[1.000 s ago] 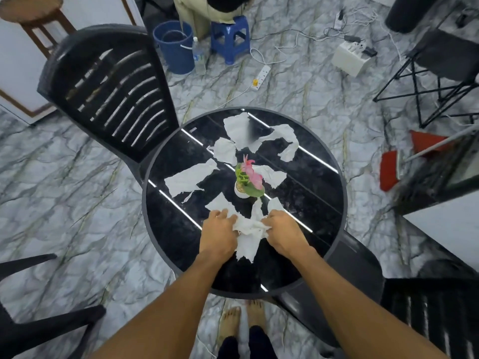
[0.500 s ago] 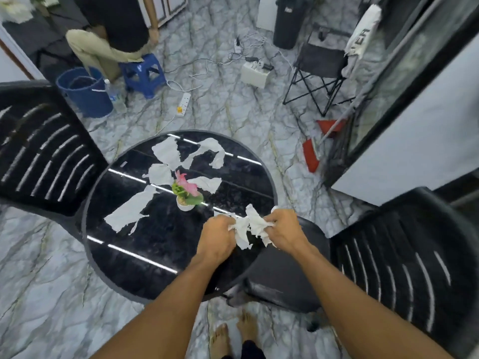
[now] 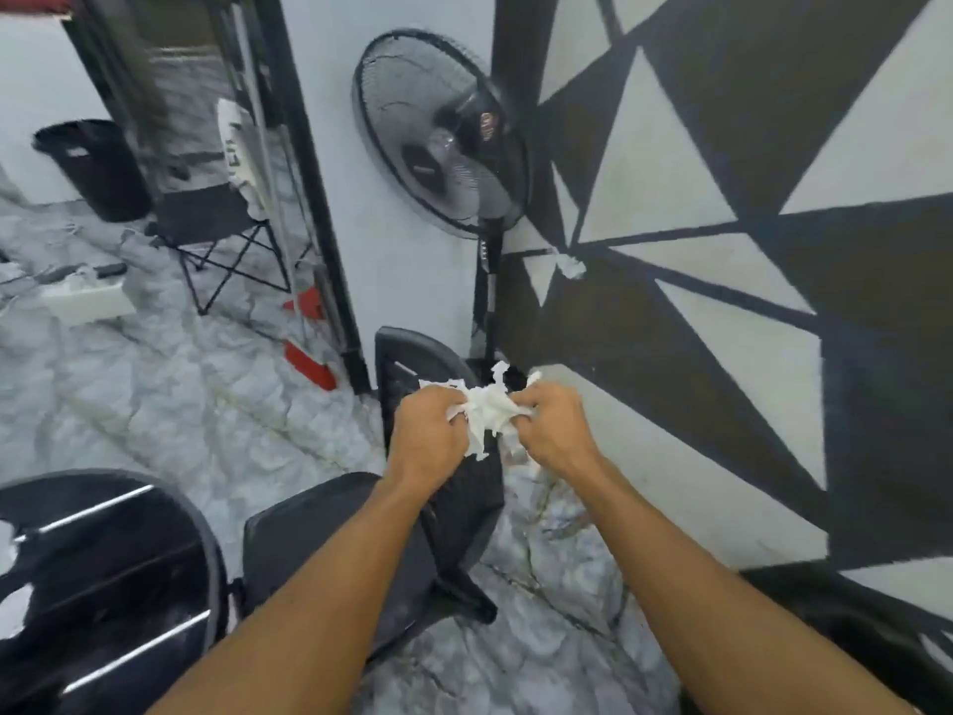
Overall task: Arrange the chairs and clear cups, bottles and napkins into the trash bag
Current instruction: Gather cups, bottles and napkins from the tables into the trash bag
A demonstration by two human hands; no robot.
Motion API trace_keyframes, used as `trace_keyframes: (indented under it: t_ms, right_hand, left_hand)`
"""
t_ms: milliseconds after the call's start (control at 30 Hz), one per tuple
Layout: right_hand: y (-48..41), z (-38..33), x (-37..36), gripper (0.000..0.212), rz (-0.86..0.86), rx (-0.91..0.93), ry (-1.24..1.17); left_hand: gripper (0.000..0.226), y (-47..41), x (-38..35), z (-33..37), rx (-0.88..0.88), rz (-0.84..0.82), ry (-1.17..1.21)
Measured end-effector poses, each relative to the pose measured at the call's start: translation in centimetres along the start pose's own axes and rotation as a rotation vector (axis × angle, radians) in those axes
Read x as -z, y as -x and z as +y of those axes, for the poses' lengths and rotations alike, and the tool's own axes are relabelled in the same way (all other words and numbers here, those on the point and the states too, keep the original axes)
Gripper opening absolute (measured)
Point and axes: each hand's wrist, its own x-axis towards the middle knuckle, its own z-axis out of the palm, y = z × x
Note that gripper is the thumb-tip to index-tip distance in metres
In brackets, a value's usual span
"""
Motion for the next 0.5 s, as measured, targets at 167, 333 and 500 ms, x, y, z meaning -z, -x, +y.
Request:
trace_keyframes:
  t_ms: [167, 333, 500]
  right_hand:
    - [5.8, 14.1, 11.8, 0.020, 0.187, -0.186, 0.006]
    - [10.9, 23.1, 17.6, 0.024, 0.237, -0.394, 0.001]
    - [16.4, 31.4, 22.8, 0.034, 0.281, -0.637, 0.001]
  left_hand:
    - [0.017, 2.0, -14.3, 11.5, -0.182, -0.217, 0.025]
    - [0.015, 4.5, -23.6, 18.4, -0.319, -0.398, 0.002]
    - [0.017, 7.4, -32.6, 24.9, -0.515, -0.616, -0.005]
